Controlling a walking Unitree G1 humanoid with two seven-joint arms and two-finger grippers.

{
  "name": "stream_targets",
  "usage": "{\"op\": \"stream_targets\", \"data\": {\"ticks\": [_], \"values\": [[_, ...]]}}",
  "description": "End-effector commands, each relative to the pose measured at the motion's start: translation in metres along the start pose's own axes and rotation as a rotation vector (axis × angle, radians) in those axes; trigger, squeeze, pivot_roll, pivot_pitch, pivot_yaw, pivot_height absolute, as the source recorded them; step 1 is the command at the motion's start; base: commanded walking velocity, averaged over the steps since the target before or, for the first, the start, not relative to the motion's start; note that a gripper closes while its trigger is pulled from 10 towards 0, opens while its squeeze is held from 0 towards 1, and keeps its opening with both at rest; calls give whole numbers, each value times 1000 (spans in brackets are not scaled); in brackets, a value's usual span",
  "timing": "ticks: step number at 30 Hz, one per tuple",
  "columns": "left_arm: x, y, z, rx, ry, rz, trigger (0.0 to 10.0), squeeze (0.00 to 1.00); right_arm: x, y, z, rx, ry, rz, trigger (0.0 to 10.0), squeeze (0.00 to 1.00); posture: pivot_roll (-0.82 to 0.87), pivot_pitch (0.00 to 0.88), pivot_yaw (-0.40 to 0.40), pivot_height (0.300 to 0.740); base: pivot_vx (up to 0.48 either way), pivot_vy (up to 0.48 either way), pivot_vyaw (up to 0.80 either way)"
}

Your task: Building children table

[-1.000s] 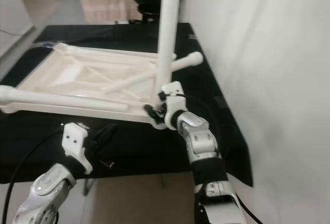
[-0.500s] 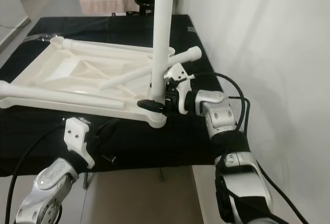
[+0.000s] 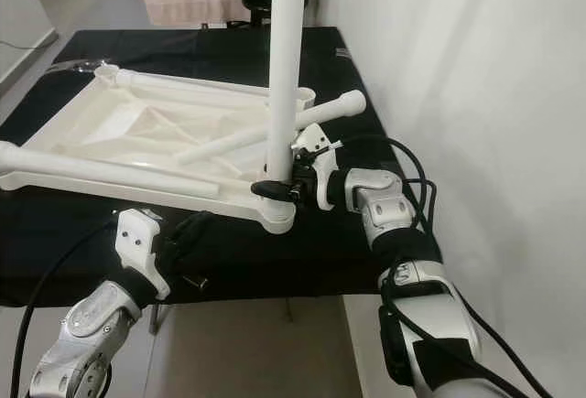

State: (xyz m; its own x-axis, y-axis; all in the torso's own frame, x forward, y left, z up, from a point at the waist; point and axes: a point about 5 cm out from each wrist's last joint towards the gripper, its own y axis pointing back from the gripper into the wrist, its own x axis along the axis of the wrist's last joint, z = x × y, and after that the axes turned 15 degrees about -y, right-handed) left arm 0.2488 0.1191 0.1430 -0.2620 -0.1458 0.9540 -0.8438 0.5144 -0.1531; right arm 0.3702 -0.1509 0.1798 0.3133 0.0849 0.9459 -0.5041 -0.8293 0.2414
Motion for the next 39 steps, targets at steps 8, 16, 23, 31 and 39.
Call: {"op": "stream_targets", "data": {"ticks": [8,16,23,31,39], "values": [[-2,3,-4,-2,6,-15,10000,0,-69,-2,-44,-689,-261,42,0,0,15,108,-16,740,0,0,0],[-3,0,-4,-4,7,-12,10000,0,-51,-20,-34,-664,-198,60,9765,0,12,91,-32,740,0,0,0],[-3,-2,-4,22,15,-8,10000,0,-8,-31,-38,-339,-120,192,10000,1000,4,85,-36,740,0,0,0],[-3,-2,-2,8,18,-8,10000,0,14,-17,-41,-14,56,93,10000,0,8,80,-33,740,0,0,0],[-4,-1,-1,7,18,-12,10000,0,21,-17,-29,159,74,18,10000,0,17,76,-30,740,0,0,0]]}}
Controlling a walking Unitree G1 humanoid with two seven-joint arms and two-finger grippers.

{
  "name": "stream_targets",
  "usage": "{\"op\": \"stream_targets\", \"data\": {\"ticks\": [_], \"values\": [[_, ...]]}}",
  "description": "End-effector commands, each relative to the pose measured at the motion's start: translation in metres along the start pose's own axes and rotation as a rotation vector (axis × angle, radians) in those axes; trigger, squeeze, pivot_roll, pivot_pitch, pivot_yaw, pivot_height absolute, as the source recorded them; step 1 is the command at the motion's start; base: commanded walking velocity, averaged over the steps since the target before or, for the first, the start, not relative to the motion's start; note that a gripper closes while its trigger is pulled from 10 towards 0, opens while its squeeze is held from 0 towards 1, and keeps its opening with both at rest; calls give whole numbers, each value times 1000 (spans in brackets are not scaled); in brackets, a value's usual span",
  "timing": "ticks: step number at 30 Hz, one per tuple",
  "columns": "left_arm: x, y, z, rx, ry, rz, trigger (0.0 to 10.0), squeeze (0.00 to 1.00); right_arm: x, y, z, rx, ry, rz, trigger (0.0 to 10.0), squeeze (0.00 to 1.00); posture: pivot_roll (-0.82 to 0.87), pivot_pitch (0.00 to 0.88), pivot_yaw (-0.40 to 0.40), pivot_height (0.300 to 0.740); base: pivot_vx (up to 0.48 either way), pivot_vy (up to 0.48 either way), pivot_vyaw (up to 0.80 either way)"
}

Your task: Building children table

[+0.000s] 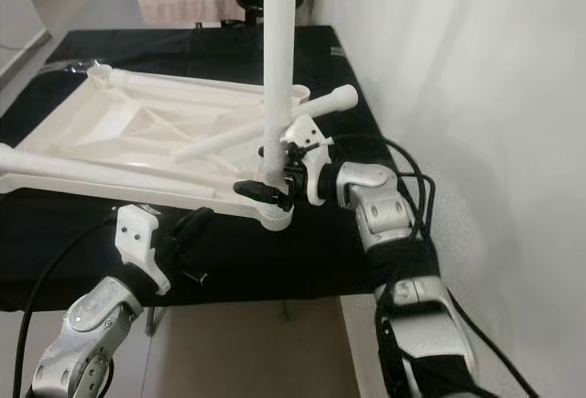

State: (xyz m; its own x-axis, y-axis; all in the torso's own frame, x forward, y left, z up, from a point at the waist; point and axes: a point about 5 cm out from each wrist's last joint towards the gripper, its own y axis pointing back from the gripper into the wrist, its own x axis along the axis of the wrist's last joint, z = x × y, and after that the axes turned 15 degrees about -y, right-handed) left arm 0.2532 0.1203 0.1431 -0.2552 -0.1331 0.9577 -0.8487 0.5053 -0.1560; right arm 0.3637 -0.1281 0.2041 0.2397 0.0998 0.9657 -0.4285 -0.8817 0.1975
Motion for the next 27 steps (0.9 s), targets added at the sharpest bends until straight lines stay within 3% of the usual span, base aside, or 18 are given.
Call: {"op": "stream_targets", "data": {"ticks": [1,3,4,5,6,7,15,16,17,18,19,21,22,23,24,27], "values": [[-3,2,2,-5,2,-13,10000,0,-3,-8,-5,90,-10,-23,10000,0,18,77,-29,740,0,0,0],[-3,2,2,-5,2,-13,10000,0,-3,-8,-5,90,-10,-23,10000,0,18,77,-29,740,0,0,0],[-3,2,3,-6,3,-14,10000,0,-6,-7,-6,112,-10,-48,6275,0,21,77,-30,740,0,0,0],[-3,2,3,-7,4,-14,10000,0,-9,-7,-5,122,-22,-64,1529,0,20,79,-30,740,0,0,0],[-3,2,3,-7,4,-14,10000,0,-9,-7,-5,122,-22,-64,1529,0,20,79,-30,740,0,0,0],[-3,2,4,-8,6,-14,10000,0,-12,-5,-4,129,-35,-78,0,0,19,79,-31,740,0,0,0],[-2,3,5,-8,10,-13,10000,0,-22,2,3,48,-65,-67,0,0,15,82,-32,740,0,0,0],[-2,3,4,-7,11,-11,10000,0,-30,1,5,-30,-80,-59,0,0,8,88,-36,740,0,0,0],[-2,3,4,-7,11,-11,10000,0,-30,1,5,-30,-80,-59,0,0,8,88,-36,740,0,0,0],[-2,3,4,-6,11,-10,10000,0,-36,1,6,-84,-89,-55,0,0,6,92,-38,740,0,0,0],[-1,4,3,-6,12,-9,10000,0,-46,-3,5,-232,-130,-16,0,0,3,95,-44,740,0,0,0],[-1,4,1,-3,12,-7,10000,0,-71,-11,-5,-621,-250,54,0,0,-2,106,-32,740,0,0,0],[-1,4,1,-3,12,-7,10000,0,-71,-11,-5,-621,-250,54,0,0,-2,106,-32,740,0,0,0],[0,4,0,-2,10,-7,10000,0,-80,-10,-15,-739,-263,48,0,0,-1,108,-30,740,0,0,0],[-1,4,-1,-1,9,-7,10000,0,-82,-10,-22,-776,-271,62,0,0,1,108,-30,740,0,0,0],[-1,3,-1,-2,8,-9,10000,0,-78,-14,-25,-741,-273,89,0,0,-9,99,-28,740,0,0,0]]}}
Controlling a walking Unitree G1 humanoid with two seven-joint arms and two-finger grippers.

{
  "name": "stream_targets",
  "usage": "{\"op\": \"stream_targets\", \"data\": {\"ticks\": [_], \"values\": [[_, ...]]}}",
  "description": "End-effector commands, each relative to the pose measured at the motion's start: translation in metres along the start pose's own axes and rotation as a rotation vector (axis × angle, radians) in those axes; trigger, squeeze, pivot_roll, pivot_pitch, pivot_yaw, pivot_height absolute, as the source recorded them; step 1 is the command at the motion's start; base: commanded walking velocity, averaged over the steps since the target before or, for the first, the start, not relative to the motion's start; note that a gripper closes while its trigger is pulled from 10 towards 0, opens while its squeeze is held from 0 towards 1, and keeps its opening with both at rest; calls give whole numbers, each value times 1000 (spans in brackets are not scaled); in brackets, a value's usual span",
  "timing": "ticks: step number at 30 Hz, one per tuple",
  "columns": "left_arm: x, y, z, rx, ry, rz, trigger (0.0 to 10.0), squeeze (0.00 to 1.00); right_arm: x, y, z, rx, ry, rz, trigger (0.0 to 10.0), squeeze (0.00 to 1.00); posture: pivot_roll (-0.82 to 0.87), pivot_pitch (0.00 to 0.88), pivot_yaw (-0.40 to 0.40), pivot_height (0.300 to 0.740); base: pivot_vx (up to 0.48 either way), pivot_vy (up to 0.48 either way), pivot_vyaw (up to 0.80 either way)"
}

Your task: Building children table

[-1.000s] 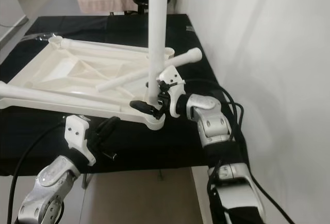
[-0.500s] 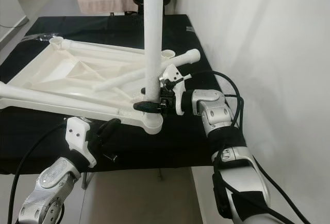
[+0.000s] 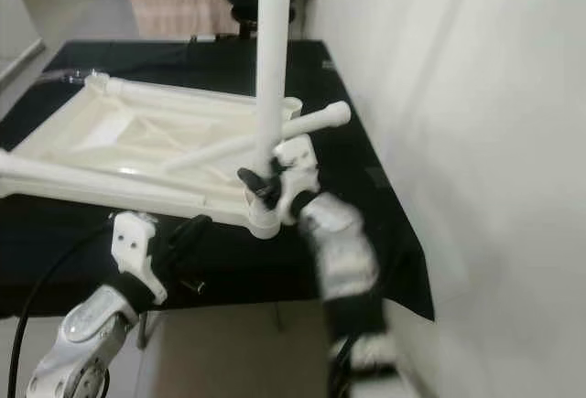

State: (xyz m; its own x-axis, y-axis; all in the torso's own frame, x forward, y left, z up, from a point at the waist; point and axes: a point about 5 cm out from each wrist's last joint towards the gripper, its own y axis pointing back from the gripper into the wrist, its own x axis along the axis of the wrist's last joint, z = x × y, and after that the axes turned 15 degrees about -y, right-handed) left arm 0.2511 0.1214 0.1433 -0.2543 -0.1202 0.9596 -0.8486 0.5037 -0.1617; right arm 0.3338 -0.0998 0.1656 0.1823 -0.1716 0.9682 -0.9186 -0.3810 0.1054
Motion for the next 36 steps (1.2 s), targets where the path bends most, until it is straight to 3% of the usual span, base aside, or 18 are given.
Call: {"op": "stream_targets", "data": {"ticks": [1,6,7,8,9,11,14,15,18,22,25,33,34,35,36], "values": [[-2,1,-1,-4,-4,-14,10000,0,-33,5,17,-78,-46,-159,0,0,-9,99,-28,740,0,0,0],[-2,0,-2,-4,-5,-14,10000,0,-25,-5,19,-48,-61,-129,0,0,0,96,-35,740,0,0,0],[-2,0,-2,6,-6,-14,10000,0,-21,-8,18,-32,-79,-105,10000,0,0,96,-35,740,0,0,0],[-2,0,-3,15,-7,-13,10000,0,-16,-9,12,35,-113,-94,10000,859,0,93,-37,740,0,0,0],[-2,-1,-3,20,-6,-13,10000,0,-13,-10,6,94,-131,-90,10000,1000,0,93,-37,740,0,0,0],[-2,-1,-3,20,-6,-12,10000,0,-3,-8,-5,189,-144,-85,10000,1000,-1,92,-39,740,0,0,0],[-2,-1,-3,19,-6,-12,10000,0,2,-6,-9,229,-149,-90,10000,1000,-3,90,-41,740,0,0,0],[-3,-2,-3,17,-5,-12,10000,0,10,-6,-6,319,-90,-102,10000,0,0,83,-42,740,0,0,0],[-3,-3,-2,14,-6,-12,10000,0,21,-3,1,526,7,-155,10000,0,1,81,-44,740,0,0,0],[-3,-3,-2,14,-6,-12,10000,0,24,0,4,589,39,-166,10000,0,2,81,-44,740,0,0,0],[-3,-3,-1,13,-6,-13,10000,0,36,8,17,792,103,-246,10000,0,4,80,-42,740,0,0,0],[-4,-4,0,8,-5,-15,10000,0,35,-1,28,813,86,-306,10000,0,5,79,-42,740,0,0,0],[-4,-3,0,8,-6,-15,10000,0,35,-2,29,825,84,-314,7216,0,14,79,-40,740,0,0,0],[-4,-3,0,8,-6,-15,10000,0,35,-2,29,825,84,-314,7216,0,14,79,-40,740,0,0,0],[-4,-3,1,8,-7,-16,10000,0,35,-3,28,836,83,-316,0,0,17,79,-41,740,0,0,0]]}}
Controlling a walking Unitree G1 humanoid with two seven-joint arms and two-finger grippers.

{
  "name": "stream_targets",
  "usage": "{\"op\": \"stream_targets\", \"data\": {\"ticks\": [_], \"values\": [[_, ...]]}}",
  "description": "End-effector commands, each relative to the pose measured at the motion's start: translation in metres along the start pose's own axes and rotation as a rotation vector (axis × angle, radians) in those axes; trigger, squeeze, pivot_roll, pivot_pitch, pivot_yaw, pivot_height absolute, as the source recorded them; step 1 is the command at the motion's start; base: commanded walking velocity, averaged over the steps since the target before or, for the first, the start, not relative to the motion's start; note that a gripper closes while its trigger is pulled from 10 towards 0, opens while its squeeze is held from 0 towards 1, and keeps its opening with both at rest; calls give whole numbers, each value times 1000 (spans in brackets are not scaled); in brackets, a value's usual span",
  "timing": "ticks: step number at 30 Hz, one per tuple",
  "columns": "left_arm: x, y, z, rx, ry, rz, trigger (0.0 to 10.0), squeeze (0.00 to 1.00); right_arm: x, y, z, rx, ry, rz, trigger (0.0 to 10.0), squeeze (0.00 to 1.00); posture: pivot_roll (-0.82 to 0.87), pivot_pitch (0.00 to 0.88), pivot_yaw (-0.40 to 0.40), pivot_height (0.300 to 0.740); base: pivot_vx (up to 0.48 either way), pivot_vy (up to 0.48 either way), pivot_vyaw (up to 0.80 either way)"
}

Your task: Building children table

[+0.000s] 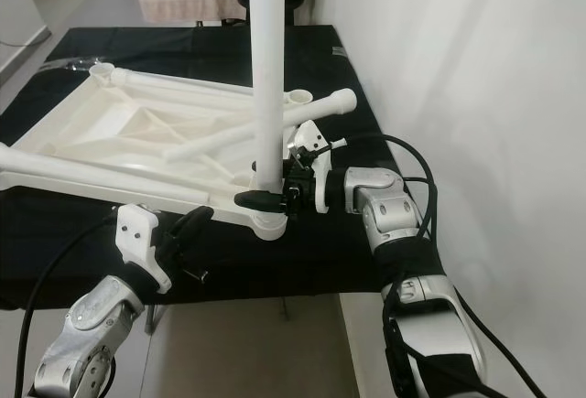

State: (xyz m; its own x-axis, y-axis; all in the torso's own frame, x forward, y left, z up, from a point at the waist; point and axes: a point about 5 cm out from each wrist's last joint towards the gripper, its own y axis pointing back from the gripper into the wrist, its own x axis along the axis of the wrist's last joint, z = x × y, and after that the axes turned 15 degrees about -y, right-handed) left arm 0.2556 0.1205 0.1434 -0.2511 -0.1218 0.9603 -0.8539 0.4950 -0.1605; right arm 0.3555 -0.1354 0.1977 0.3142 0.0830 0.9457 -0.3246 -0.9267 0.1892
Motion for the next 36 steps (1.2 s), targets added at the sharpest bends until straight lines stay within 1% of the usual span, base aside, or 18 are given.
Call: {"op": "stream_targets", "data": {"ticks": [1,9,10,14,15,16,17,18,19,20,22,26,30,31,32,33,34,36], "values": [[-3,1,2,-2,-7,-12,10000,0,-5,-5,-1,59,-2,-34,0,0,17,79,-42,740,0,0,0],[-3,1,3,0,-4,-12,10000,0,-7,1,5,14,-11,-20,0,0,13,79,-41,740,0,0,0],[-3,2,3,0,-1,-12,10000,0,-14,5,7,-51,-17,-11,0,0,7,78,-39,740,0,0,0],[-3,2,3,0,-1,-12,10000,0,-14,5,7,-51,-17,-11,0,0,7,78,-39,740,0,0,0],[-3,2,3,-1,0,-12,10000,0,-18,6,9,-99,-23,-5,0,0,7,78,-39,740,0,0,0],[-3,2,3,-3,1,-12,10000,0,-28,2,8,-213,-55,6,0,0,5,79,-53,740,0,0,0],[-3,3,2,-4,1,-12,10000,0,-38,-7,9,-408,-127,69,0,0,-3,84,-48,740,0,0,0],[-3,3,2,-4,1,-12,10000,0,-38,-7,9,-408,-127,69,0,0,-3,84,-48,740,0,0,0],[-3,4,1,-4,1,-13,10000,0,-55,-15,1,-621,-151,67,0,0,-6,87,-45,740,0,0,0],[-3,4,1,-3,1,-13,10000,0,-65,-20,-8,-752,-167,89,0,0,-5,86,-44,740,0,0,0],[-3,5,0,-3,0,-14,10000,0,-69,-24,-15,-816,-179,106,0,0,0,84,-37,740,0,0,0],[-3,5,0,-4,-3,-16,10000,0,-65,-34,-20,-802,-184,131,0,0,-3,83,-33,740,0,0,0],[-3,5,-1,-7,-4,-18,10000,0,-55,-39,-12,-769,-168,135,0,0,2,83,-32,740,0,0,0],[-3,4,-1,-4,-4,-17,10000,0,-53,-38,-12,-765,-162,133,5294,0,11,87,-35,740,0,0,0],[-3,4,-1,-4,-4,-17,10000,0,-53,-38,-12,-765,-162,133,5294,0,11,87,-35,740,0,0,0],[-2,5,-1,0,-6,-17,10000,0,-50,-39,-12,-732,-166,141,10000,0,11,87,-35,740,0,0,0],[-2,5,-1,2,-8,-16,10000,0,-43,-41,-16,-691,-157,160,10000,855,20,88,-32,740,0,0,0],[-2,5,-1,4,-8,-16,10000,0,-39,-42,-20,-664,-150,174,10000,855,20,88,-32,740,0,0,0]]}}
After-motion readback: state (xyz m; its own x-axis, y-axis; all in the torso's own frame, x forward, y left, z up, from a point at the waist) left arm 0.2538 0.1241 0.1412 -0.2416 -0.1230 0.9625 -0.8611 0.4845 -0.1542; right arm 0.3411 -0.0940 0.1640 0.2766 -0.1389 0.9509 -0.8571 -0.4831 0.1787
